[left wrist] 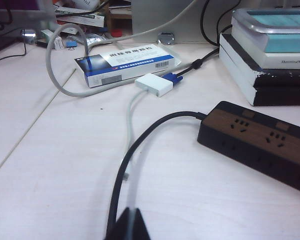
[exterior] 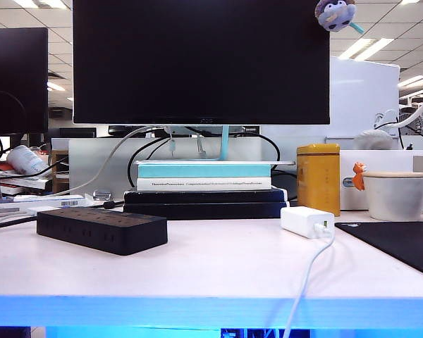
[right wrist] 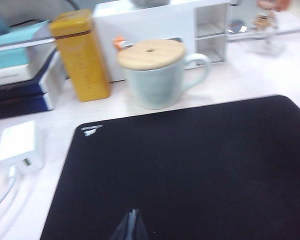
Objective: Plug the white charger into the left socket.
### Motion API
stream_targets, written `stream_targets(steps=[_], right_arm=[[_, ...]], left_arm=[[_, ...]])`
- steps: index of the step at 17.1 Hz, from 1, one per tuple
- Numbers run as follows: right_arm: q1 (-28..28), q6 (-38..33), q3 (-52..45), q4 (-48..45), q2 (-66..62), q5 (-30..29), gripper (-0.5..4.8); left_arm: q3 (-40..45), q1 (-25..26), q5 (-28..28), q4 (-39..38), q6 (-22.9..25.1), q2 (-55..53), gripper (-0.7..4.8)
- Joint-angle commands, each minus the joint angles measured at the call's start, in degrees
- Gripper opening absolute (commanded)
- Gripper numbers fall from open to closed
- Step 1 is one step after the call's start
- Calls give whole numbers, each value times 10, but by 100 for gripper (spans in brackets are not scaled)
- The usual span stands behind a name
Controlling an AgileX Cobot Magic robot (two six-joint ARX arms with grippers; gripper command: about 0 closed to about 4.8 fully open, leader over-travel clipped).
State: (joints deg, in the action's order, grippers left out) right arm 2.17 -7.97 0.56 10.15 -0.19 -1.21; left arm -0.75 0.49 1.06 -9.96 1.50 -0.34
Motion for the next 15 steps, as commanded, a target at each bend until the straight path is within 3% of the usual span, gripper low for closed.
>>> stream_targets(steps=[1,5,7,8,9,10,15], right_arm=[[0,39,-5,-2,0,-11,-1],[0,52,-5,-2,0,-12,-1],[0,6,-4,-11,0,-12,-1],[0,-25,-1,-14,0,-11,-1],[0,-50,13,-13,0,-12,-2],[0,-54,29,-11,0,-11,-2],[0,-53,138,5,-30,-9,-2]], left_arm=[[2,1,2,-2,0,1,-4],[2,1,2,-2,0,1,-4],[2,1,0,3,-5,1,-4],[-1,1,0,13,-43,1,-4],[-14,1,0,17,-115,1,-4],[-25,1,-1,20,-138,1,-4],[-103,1,2,59,-139,-37,-4]])
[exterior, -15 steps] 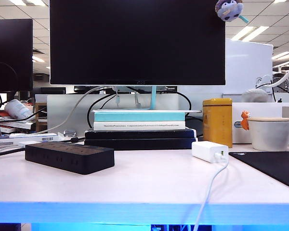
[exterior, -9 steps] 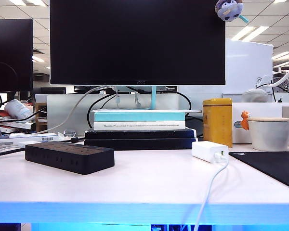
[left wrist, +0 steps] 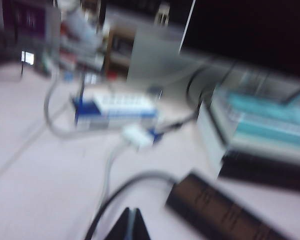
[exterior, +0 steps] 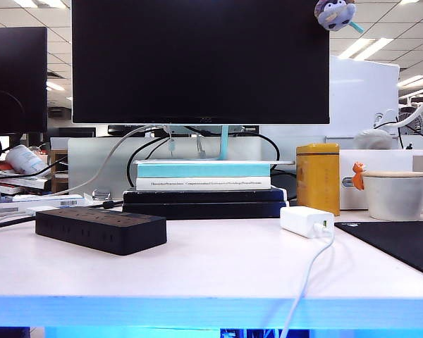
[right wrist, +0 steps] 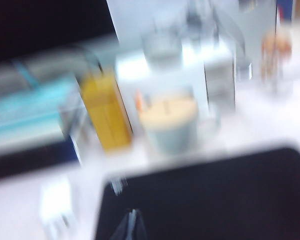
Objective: Plug the white charger into the left socket.
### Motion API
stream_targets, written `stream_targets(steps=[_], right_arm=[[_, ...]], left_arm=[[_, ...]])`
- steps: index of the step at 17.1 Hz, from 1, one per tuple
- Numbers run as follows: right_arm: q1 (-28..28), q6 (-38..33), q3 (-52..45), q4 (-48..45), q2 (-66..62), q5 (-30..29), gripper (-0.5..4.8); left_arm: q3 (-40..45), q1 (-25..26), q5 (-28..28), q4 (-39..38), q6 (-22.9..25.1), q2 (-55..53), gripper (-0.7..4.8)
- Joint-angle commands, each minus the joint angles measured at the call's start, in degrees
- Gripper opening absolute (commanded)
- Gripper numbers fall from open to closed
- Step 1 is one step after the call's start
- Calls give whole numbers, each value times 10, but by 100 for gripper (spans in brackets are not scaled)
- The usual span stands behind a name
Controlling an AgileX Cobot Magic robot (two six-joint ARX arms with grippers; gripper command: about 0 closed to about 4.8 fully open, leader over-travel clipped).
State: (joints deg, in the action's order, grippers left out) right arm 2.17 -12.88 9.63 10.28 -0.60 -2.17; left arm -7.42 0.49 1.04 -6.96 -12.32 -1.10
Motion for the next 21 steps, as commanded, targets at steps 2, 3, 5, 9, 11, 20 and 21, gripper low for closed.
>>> stream_targets(steps=[2,3,5,9,11,20,21], right_arm=[[0,-4,91,2,-58,-4,-2],[0,-4,128,3,-89,-4,-2],[0,-4,204,13,-162,-6,-2],[0,29,383,42,-358,-109,-2],[-2,44,481,115,-473,-146,-2],[-173,99,579,149,-813,-127,-1],[-183,104,579,149,-834,-126,1]], left_arm=[[-77,1,2,44,3,-80,-4],[-108,1,0,56,14,-125,-4],[-172,1,-16,76,40,-214,-4],[-346,1,-137,59,134,-409,-4],[-417,1,-184,34,134,-484,-4],[-459,-3,-212,54,134,-529,-4],[-459,-3,-212,54,134,-530,-4]])
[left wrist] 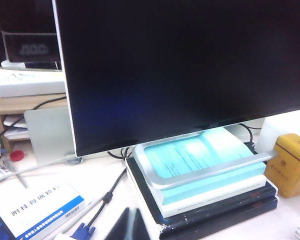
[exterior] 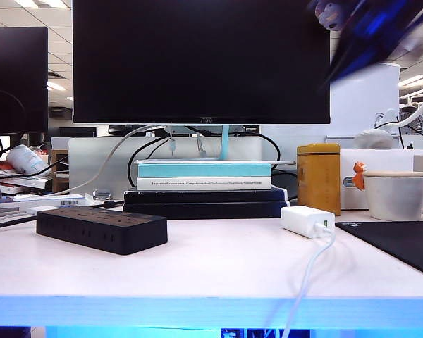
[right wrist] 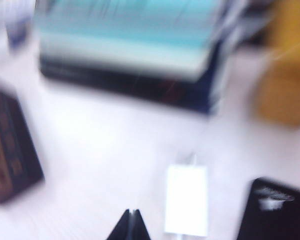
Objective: Plug the white charger into the left socket.
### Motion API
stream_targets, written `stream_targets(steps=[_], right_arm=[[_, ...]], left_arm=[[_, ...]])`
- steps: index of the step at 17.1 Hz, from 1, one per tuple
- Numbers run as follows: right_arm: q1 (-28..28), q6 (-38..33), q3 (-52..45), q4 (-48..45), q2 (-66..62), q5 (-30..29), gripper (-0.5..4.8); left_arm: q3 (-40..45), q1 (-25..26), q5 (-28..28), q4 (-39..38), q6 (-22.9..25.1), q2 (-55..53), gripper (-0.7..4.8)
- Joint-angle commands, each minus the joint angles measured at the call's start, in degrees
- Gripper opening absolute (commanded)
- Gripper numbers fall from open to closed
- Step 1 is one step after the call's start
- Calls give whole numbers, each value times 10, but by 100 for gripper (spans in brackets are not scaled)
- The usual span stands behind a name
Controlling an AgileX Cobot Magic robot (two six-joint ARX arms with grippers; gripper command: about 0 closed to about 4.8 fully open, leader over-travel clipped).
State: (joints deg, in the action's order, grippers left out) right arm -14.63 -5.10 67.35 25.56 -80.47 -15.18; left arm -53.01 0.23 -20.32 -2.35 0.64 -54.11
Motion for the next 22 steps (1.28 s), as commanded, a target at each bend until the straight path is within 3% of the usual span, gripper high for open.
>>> stream_targets(steps=[1,2,3,8,15,16,18,19,22], right_arm=[[-32,26,2,-5,-78,18,145],[-33,26,2,-5,-103,26,377],[-39,26,2,-5,-126,43,441],[-39,54,2,-21,-177,91,441],[-40,58,2,-35,-224,90,440],[-39,58,2,-35,-237,89,390],[-40,58,2,-35,-243,89,228],[-40,58,2,-37,-242,89,182],[-39,50,34,-29,-240,54,170]], left_arm=[[-3,-1,1,8,5,1,-4],[-3,-1,1,8,5,1,-4],[-3,-1,1,8,5,1,-4],[-3,-1,1,8,4,1,-4],[-3,-1,0,8,5,1,-4],[-3,-1,0,8,5,1,-4],[-3,-1,0,7,5,1,-4],[-3,-1,-2,7,5,1,-4],[-3,-2,-31,8,52,1,-4]])
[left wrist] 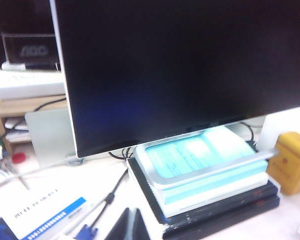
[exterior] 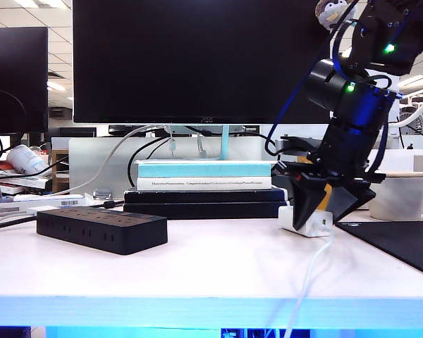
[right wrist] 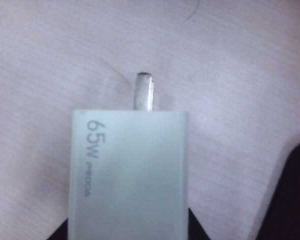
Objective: Plug the white charger into the left socket.
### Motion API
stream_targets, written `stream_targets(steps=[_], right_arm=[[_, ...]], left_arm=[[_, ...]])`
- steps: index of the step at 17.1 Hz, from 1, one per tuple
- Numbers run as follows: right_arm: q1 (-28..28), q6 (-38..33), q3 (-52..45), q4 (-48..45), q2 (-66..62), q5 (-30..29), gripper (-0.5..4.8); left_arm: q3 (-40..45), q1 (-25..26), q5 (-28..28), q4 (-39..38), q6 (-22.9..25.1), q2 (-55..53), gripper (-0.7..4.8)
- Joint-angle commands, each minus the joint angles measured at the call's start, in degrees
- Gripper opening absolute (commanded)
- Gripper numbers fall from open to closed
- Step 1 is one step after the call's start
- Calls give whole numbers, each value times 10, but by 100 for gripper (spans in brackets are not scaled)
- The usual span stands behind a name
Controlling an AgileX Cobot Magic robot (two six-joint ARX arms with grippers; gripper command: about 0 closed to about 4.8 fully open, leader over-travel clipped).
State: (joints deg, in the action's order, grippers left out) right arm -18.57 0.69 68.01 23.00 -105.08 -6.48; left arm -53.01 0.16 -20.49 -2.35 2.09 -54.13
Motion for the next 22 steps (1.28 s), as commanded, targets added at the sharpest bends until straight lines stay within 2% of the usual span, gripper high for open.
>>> stream_targets(steps=[1,2,5,8,9,11,12,13,15,16,18,20,22], right_arm=[[0,-13,45,0,9,-52,170],[0,-25,67,9,12,-70,170],[0,-87,166,63,23,-196,170],[0,-186,226,59,24,-374,170],[0,-211,240,47,24,-436,170],[0,-297,252,-10,24,-549,170],[0,-355,252,-42,24,-592,170],[-2,-423,252,-70,24,-626,170],[-6,-485,252,-96,24,-643,170],[-12,-515,252,-110,24,-644,170],[-26,-578,252,-131,24,-648,170],[-41,-629,252,-170,24,-659,170],[-54,-720,252,-249,24,-668,170]], left_arm=[[-3,-8,-34,8,57,1,-4],[-3,-15,-41,8,85,1,-4],[-3,-66,-67,13,230,1,-4],[-3,-121,-65,25,360,1,-4],[-3,-136,-65,29,389,1,-3],[-3,-176,-65,34,458,1,-1],[-3,-191,-65,35,501,1,20],[-3,-203,-56,45,529,0,91],[-3,-208,-29,72,555,0,136],[-3,-208,-27,98,566,-6,178],[-3,-208,-29,133,574,-25,324],[-3,-223,-31,150,633,-52,333],[-3,-239,-30,153,695,-85,333]])
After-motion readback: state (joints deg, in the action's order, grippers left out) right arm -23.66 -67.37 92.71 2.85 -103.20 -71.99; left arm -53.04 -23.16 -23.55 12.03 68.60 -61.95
